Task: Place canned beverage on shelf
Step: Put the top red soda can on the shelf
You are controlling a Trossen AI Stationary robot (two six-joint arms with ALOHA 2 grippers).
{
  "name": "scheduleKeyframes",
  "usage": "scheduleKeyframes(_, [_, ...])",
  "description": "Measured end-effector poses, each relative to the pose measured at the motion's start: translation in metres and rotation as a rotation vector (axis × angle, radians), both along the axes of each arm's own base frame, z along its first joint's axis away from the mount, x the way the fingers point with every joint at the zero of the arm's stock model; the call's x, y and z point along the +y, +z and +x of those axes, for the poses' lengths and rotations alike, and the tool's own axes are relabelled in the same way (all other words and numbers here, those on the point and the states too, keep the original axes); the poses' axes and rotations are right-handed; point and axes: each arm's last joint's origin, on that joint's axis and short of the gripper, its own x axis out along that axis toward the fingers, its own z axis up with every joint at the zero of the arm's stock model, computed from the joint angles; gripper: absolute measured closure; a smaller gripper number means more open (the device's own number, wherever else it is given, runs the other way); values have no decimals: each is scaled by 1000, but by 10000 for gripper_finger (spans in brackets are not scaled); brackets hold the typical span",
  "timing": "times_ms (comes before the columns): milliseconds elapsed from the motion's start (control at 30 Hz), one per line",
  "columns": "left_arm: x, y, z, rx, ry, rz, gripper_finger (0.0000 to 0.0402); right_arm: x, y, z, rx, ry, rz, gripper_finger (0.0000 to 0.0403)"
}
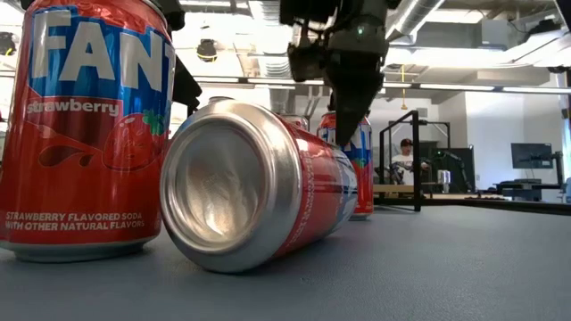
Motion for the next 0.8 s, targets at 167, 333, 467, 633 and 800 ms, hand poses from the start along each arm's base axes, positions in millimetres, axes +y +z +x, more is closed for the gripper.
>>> scheduleKeyframes(167, [0,0,0,1,5,3,163,0,-2,0,12,8,-4,23])
scheduleKeyframes(333, [1,0,0,0,15,9,163,0,-3,-2,32,25,-14,52])
scheduleKeyframes(467, [1,0,0,0,16,9,163,-1,-3,-2,30,38,-23,96])
scheduleKeyframes(633, [1,0,0,0,16,9,163,0,-3,-2,29,43,-24,136])
scheduleKeyframes(800, [1,0,0,6,16,10,163,0,-3,-2,28,56,-27,142])
